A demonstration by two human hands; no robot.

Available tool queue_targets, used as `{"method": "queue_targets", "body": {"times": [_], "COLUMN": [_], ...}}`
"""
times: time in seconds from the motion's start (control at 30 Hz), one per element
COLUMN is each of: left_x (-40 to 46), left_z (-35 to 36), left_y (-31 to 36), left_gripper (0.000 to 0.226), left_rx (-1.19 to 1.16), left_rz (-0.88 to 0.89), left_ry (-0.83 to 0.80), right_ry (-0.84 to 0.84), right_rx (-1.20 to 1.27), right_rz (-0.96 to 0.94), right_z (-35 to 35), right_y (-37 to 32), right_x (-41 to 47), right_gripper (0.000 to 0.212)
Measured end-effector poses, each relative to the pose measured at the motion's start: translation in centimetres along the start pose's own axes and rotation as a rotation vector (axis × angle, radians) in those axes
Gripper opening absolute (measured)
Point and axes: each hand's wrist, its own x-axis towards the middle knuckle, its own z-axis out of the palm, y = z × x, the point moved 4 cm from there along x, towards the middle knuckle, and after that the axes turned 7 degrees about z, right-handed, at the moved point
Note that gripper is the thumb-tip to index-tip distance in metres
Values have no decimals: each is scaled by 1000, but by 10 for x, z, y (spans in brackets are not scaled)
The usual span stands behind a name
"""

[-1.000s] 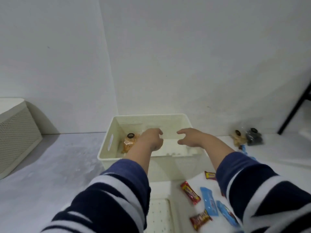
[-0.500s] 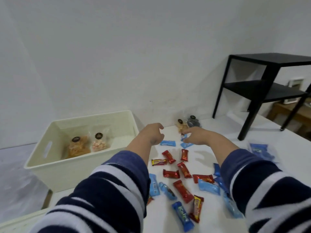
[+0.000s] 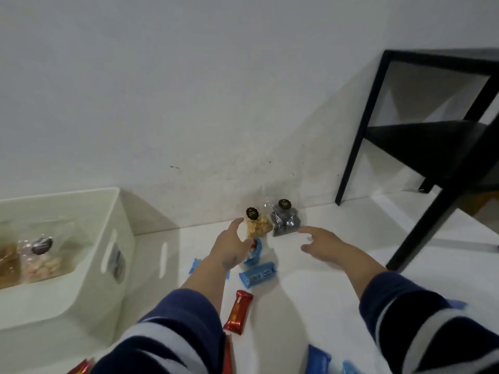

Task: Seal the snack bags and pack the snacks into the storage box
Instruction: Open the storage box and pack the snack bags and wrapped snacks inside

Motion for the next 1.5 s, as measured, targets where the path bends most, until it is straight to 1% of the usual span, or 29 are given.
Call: {"method": "queue_targets", "body": {"times": [0.1, 0.17, 0.23, 0.3, 0.4, 0.53, 0.63, 0.77, 0.87, 1.07, 1.2, 1.3, 1.4, 1.5], "left_x": [37, 60, 77, 89, 97, 101, 94, 77, 58, -11, -72, -124, -177, -218], "left_z": [20, 31, 40, 47, 55, 55, 51, 39, 19, -38, -97, -149, -204, -253], "left_y": [-5, -12, -17, -19, -22, -27, -27, -25, -20, -8, -16, -25, -34, -55], "left_gripper": [67, 73, 76, 75, 76, 78, 81, 80, 76, 76, 76, 75, 76, 78], "left_rx": [20, 40, 47, 64, 71, 26, 36, 34, 27, -45, -22, -36, -42, -31], "left_rz": [-2, -11, -36, -65, -85, -110, -116, -61, -21, 68, 143, 160, 190, 177], "left_ry": [55, 93, 125, 171, 230, 311, 347, 366, 372, 459, 487, 511, 540, 550], "right_ry": [82, 123, 135, 109, 64, 78, 94, 117, 144, 201, 257, 289, 290, 273], "right_rx": [71, 133, 197, 251, 353, 472, 523, 526, 529, 500, 474, 460, 437, 427], "right_rz": [-7, -33, -61, -96, -110, -109, -82, -69, -113, -210, -283, -312, -332, -349], "right_z": [-8, -12, -12, -9, 1, 7, 6, -1, -11, -21, -10, 6, 31, 57], "right_y": [4, -1, -6, -10, -11, -10, -9, -16, -32, -77, -121, -159, -198, -238], "right_x": [50, 76, 99, 117, 133, 136, 128, 105, 76, 0, -70, -125, -174, -213], "right_gripper": [55, 59, 64, 69, 73, 76, 79, 82, 81, 80, 79, 78, 78, 80]}}
